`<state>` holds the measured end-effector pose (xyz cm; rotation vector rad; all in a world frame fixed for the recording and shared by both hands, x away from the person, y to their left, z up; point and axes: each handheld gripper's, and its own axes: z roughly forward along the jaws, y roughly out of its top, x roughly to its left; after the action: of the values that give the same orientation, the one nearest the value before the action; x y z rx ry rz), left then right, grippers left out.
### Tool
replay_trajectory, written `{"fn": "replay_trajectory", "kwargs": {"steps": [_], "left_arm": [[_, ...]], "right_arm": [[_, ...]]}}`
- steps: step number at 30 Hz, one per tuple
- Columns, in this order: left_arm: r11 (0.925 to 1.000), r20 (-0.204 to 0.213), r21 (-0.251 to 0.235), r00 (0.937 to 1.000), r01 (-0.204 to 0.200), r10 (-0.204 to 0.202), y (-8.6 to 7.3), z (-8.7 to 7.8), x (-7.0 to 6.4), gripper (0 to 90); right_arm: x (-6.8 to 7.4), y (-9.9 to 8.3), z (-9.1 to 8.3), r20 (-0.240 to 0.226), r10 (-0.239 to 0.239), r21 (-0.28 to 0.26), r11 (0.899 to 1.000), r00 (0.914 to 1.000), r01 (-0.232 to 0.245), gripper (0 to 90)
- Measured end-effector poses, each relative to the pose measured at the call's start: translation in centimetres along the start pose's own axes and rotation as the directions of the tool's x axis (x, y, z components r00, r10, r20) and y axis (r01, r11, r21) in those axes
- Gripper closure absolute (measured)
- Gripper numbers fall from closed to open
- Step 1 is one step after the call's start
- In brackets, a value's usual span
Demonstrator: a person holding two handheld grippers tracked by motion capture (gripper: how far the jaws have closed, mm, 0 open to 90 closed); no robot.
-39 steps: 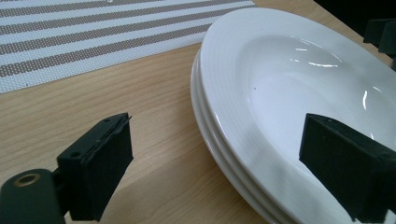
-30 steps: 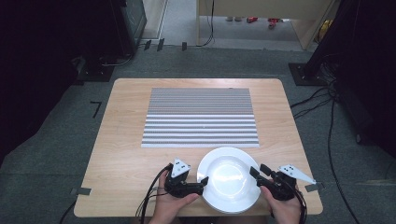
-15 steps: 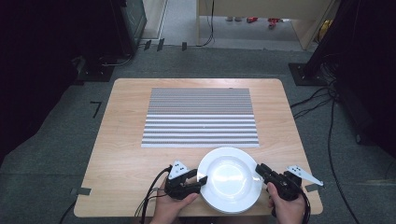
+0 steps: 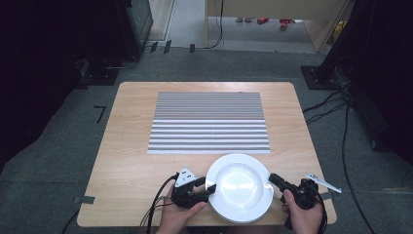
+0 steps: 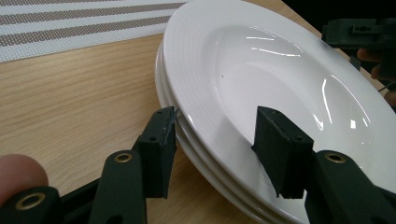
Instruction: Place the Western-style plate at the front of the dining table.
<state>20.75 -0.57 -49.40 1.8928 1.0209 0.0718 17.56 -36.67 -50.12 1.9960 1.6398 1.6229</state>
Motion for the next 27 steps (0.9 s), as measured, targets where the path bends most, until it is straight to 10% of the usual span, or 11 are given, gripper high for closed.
{"fn": "replay_trajectory", "kwargs": {"steps": [10, 27], "left_arm": [[0.9999, 0.002, 0.003, 0.9999, 0.012, -0.012, -0.03, 0.04, 0.06, 49.3], [0.9994, 0.003, 0.001, 0.9994, 0.033, -0.033, -0.22, 0.14, 0.12, 48.3]], "right_arm": [[-0.64, 0.02, -0.03, -0.033, 0.08, 0.021, 0.997, 0.9962, -0.079, 82.6], [-0.43, 0.0, -0.02, -0.155, 0.083, -0.043, 0.995, 0.9844, -0.09, 84.0]]}}
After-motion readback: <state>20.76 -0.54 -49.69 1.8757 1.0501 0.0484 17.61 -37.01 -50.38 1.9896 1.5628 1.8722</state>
